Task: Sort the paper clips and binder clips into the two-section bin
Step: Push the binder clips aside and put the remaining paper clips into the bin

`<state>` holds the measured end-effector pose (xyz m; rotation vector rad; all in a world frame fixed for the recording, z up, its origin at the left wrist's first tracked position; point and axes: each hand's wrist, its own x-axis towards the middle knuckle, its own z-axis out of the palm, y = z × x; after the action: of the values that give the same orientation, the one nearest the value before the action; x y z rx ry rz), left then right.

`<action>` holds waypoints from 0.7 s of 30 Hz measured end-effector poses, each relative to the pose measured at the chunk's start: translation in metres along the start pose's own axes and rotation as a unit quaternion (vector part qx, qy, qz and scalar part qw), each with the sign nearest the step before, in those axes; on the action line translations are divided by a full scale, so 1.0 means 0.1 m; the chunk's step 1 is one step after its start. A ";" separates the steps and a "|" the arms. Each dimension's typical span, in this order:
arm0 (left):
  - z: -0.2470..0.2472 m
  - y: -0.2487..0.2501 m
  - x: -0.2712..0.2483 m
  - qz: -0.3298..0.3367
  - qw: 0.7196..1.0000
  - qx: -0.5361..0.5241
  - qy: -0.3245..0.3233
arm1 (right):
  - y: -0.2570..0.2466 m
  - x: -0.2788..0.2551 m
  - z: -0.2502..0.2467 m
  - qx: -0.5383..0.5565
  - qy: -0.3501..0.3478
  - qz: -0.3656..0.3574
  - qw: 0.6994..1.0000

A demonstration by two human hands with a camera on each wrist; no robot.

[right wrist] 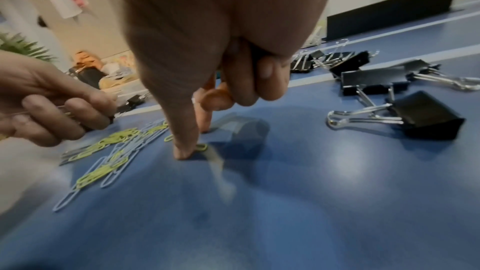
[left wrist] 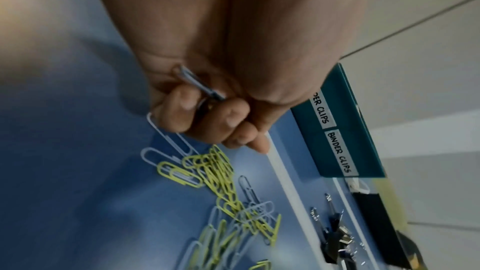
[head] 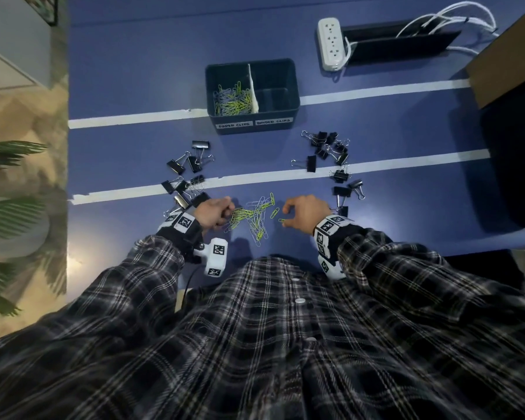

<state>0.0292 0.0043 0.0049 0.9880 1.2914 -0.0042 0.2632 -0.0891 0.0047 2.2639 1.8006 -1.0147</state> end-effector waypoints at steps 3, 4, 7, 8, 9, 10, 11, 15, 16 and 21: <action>-0.06 -0.07 -0.03 0.034 0.997 0.073 0.004 | -0.04 0.01 -0.02 -0.024 0.003 -0.003 1.000; -0.08 -0.09 -0.05 0.034 0.996 0.080 0.012 | -0.06 0.01 -0.02 -0.026 0.000 0.000 1.000; -0.12 -0.12 -0.10 -0.002 0.996 0.085 0.012 | -0.11 0.02 -0.02 -0.038 -0.018 0.008 0.999; -0.12 -0.11 -0.14 -0.012 0.996 0.088 0.010 | -0.12 0.02 -0.01 -0.045 -0.028 0.009 0.999; -0.11 -0.11 -0.15 -0.009 0.995 0.099 0.013 | -0.14 0.02 0.00 -0.052 -0.036 0.010 0.998; -0.10 -0.09 -0.15 0.005 0.992 0.127 0.016 | -0.15 0.02 0.00 -0.052 -0.043 0.016 0.998; -0.10 -0.08 -0.15 0.026 0.986 0.162 0.024 | -0.14 0.03 0.02 -0.044 -0.046 0.023 0.998; -0.14 -0.07 -0.15 0.088 0.920 0.370 0.090 | -0.10 0.12 0.07 0.142 -0.032 0.073 0.987; -0.15 -0.08 -0.16 0.093 0.896 0.420 0.110 | -0.09 0.12 0.05 0.235 -0.029 0.082 0.968; -0.07 -0.19 -0.20 0.116 0.804 0.560 0.164 | -0.09 0.13 -0.13 0.524 -0.023 0.155 0.837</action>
<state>0.0079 -0.0131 0.0098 2.2417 1.4572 -0.4790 0.2626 -0.0697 0.0111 2.8108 0.7896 -2.3227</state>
